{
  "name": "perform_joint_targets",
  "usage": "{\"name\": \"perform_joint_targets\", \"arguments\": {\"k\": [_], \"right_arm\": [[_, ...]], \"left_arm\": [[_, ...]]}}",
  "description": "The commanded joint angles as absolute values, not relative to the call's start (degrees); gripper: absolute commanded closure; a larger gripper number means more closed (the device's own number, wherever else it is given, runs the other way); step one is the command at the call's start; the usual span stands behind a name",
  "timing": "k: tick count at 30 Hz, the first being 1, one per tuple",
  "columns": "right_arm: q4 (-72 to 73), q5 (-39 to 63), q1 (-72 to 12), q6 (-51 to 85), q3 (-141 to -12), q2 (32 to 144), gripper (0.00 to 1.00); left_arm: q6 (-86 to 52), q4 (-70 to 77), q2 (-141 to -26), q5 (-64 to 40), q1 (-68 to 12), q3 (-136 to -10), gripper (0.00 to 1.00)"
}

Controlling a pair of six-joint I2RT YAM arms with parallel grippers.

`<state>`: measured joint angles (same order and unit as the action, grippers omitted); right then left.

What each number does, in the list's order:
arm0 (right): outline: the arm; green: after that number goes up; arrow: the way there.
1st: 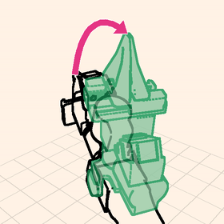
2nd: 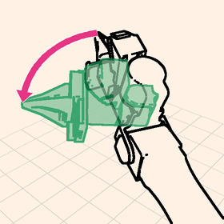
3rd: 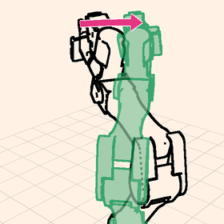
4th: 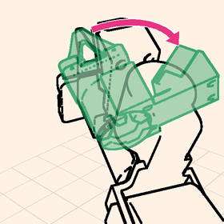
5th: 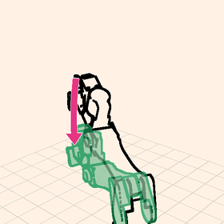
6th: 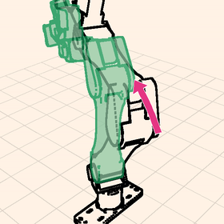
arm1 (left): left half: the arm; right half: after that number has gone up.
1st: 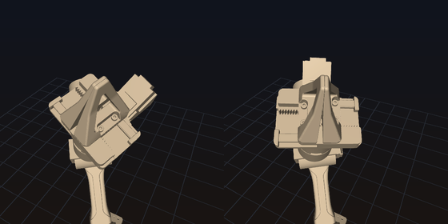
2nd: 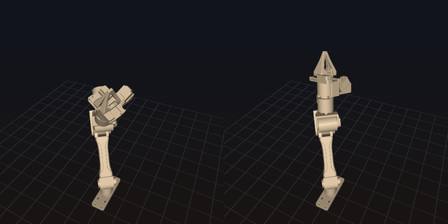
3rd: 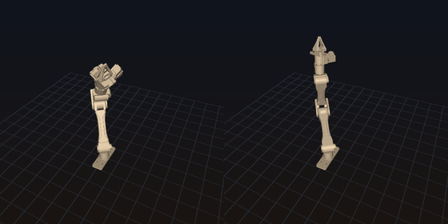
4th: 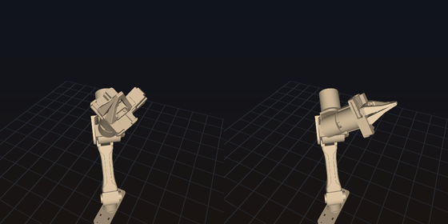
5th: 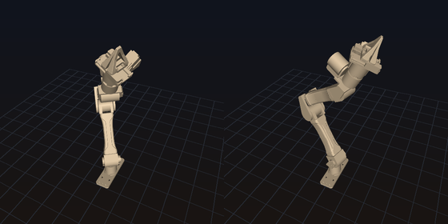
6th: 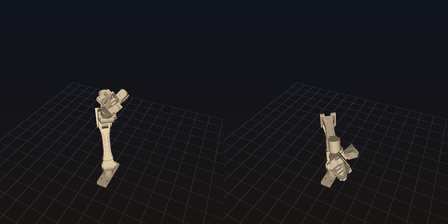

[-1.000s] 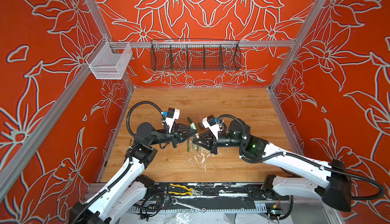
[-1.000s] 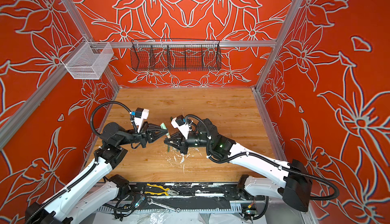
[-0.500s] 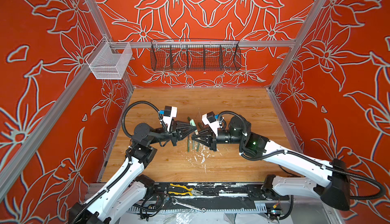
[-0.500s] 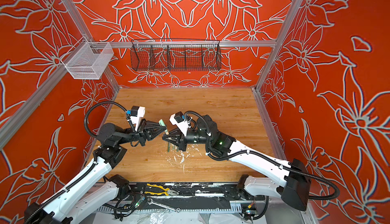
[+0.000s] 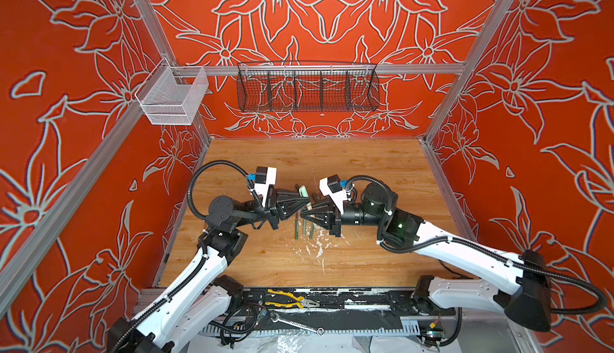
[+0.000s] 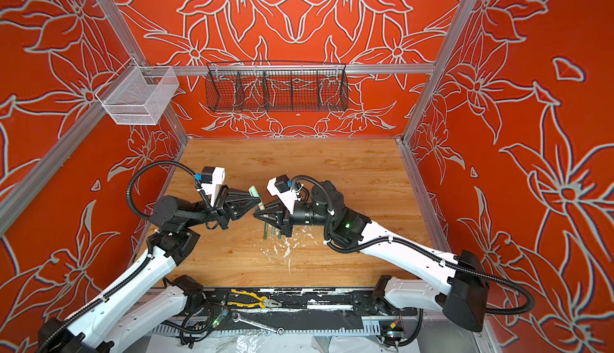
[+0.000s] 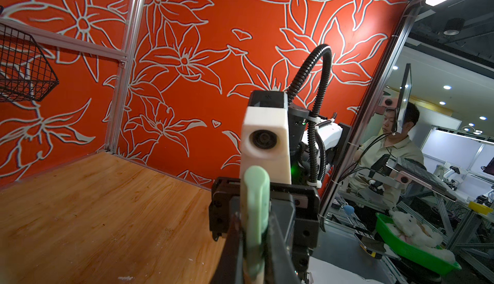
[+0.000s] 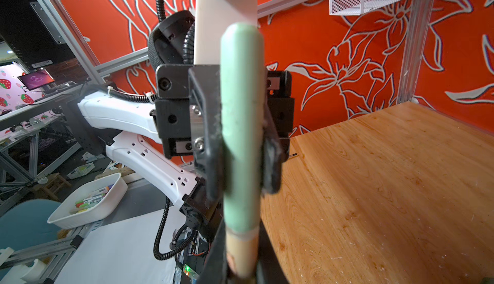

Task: Insert pens into pen caps
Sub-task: Put on the pen cap to the pen.

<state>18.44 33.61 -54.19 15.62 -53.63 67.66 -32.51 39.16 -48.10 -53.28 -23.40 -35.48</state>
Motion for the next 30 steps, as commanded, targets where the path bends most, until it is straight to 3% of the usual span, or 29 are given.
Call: {"name": "perform_joint_targets", "arguments": {"k": [1, 30], "right_arm": [[43.8, 31.42, -52.55, 19.33, -58.83, 67.2, 1.0], [25.29, 25.66, -51.33, 17.31, -61.79, 60.76, 1.0]], "left_arm": [[-30.39, 26.61, -49.83, -63.2, -27.26, -32.05, 1.0], [-17.58, 7.91, -47.46, -54.03, -31.99, -35.29, 1.0]]}}
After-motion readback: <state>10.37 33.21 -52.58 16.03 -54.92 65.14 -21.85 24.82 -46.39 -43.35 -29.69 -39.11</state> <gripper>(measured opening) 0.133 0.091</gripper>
